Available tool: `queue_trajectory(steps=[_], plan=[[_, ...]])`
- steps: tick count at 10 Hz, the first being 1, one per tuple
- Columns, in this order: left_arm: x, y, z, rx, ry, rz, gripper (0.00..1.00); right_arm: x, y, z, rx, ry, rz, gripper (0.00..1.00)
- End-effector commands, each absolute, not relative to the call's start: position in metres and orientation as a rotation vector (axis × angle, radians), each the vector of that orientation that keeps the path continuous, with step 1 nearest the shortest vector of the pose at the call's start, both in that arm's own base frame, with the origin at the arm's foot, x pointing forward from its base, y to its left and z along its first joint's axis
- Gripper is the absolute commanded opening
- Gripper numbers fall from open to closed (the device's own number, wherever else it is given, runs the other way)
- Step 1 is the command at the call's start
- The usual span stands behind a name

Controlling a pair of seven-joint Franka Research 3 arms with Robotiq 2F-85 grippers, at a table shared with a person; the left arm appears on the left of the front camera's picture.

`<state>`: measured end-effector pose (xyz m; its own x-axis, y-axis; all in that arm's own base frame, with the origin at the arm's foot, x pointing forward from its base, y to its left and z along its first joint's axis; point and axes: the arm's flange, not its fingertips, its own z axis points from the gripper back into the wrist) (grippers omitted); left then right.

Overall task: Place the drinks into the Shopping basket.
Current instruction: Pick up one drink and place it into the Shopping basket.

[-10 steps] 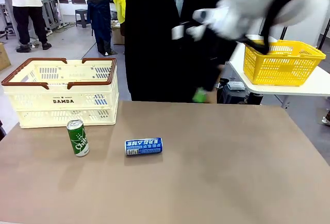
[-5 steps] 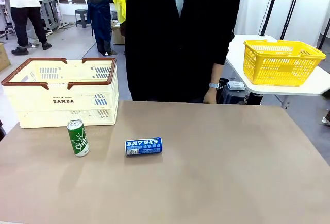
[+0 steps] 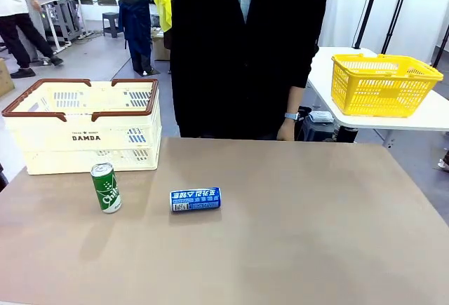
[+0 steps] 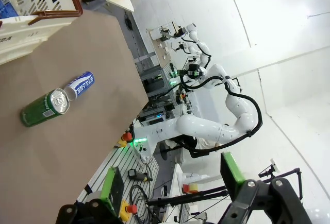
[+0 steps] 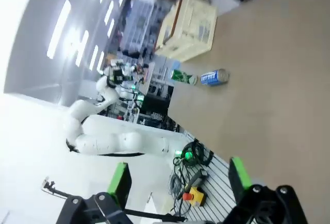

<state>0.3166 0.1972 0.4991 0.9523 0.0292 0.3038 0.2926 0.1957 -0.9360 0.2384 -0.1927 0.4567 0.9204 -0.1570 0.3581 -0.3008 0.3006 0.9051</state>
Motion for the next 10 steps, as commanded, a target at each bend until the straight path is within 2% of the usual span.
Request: queue_trajectory(steps=[1, 5, 6, 8, 10], plan=[[0.315, 0.197, 0.502, -1.377, -0.281, -0.196, 1.0, 0.245, -0.184, 0.491, 1.21, -0.331, 0.259, 1.0], [0.317, 0.197, 0.499, -1.366, -0.278, -0.188, 1.0, 0.245, -0.184, 0.491, 1.21, -0.331, 0.259, 1.0], [0.317, 0.182, 0.533, -1.334, -0.118, -0.135, 1.0, 0.245, -0.184, 0.491, 1.21, -0.331, 0.259, 1.0], [0.324, 0.069, 0.619, -1.038, 0.033, -0.253, 1.0, 0.245, -0.184, 0.491, 1.21, -0.331, 0.259, 1.0], [0.351, -0.047, 0.643, -0.759, 0.2, -0.317, 1.0, 0.245, -0.184, 0.491, 1.21, -0.331, 0.259, 1.0]])
